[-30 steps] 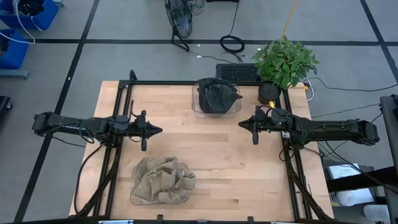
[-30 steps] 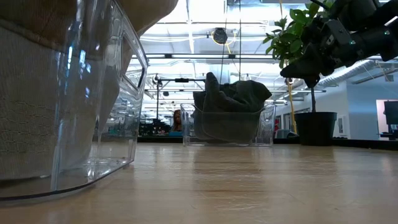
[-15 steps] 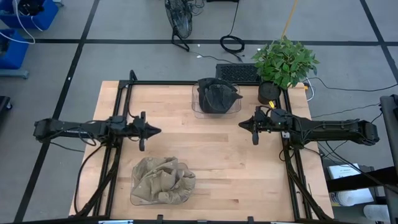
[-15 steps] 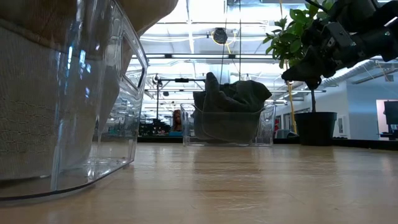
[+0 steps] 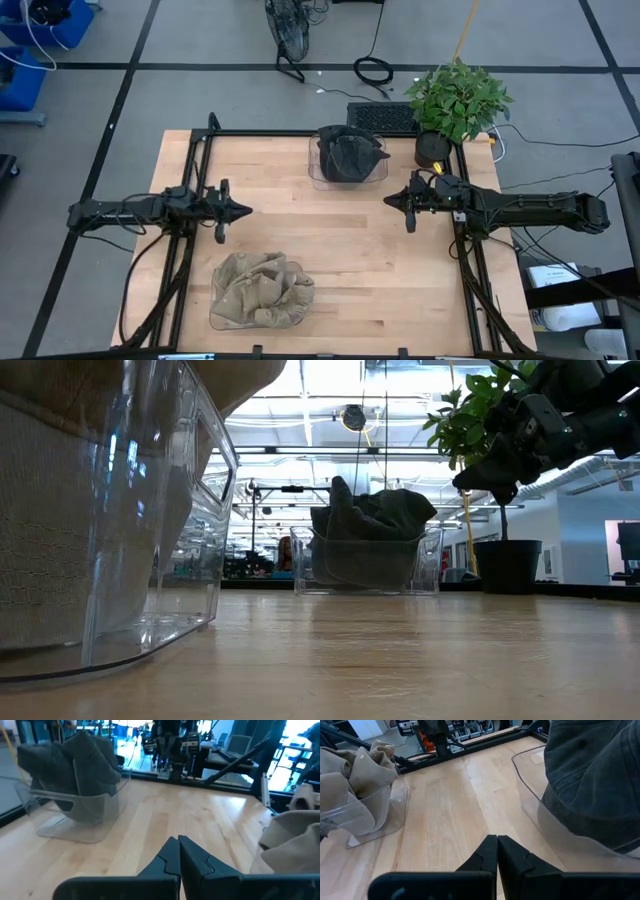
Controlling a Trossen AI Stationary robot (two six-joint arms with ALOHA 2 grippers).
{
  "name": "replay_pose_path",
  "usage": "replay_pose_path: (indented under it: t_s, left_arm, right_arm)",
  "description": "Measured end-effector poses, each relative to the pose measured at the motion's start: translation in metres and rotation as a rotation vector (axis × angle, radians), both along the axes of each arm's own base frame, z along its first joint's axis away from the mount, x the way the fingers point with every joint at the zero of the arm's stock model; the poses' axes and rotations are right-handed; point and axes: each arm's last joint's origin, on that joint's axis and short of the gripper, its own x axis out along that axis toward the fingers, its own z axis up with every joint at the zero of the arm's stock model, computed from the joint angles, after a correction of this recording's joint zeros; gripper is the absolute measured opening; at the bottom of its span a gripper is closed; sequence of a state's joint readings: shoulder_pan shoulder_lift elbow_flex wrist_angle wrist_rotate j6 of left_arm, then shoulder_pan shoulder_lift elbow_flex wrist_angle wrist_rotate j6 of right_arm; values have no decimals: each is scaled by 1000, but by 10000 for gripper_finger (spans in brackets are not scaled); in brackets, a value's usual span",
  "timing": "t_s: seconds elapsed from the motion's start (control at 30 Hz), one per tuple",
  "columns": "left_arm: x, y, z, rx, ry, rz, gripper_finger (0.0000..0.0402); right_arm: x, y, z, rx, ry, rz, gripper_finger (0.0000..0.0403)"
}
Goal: Pick & Place hat
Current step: Return to Home Position
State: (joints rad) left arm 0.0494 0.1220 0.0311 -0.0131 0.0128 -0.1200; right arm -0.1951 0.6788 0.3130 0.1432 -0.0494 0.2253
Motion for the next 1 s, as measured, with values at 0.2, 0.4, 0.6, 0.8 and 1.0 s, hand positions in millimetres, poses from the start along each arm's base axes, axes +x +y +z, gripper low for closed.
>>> replay_pose_path:
  t_s: [0.2, 0.4, 0.6, 0.8, 1.0]
  left_arm:
    - [-5, -1, 5, 23, -62, -16, 1]
    - [-7, -1, 8, 7, -94, -14, 2]
    - [-8, -1, 10, -16, -121, -13, 2]
    - [-8, -1, 11, -31, -132, -13, 2]
    - [-8, -1, 9, -13, -110, -13, 2]
  right_arm:
    - [0, 0, 0, 6, -1, -2, 0]
    - [0, 0, 0, 6, -2, -2, 0]
    - [0, 0, 0, 5, -2, -2, 0]
    - [0, 0, 0, 6, -1, -2, 0]
    - [0, 0, 0, 5, -2, -2, 0]
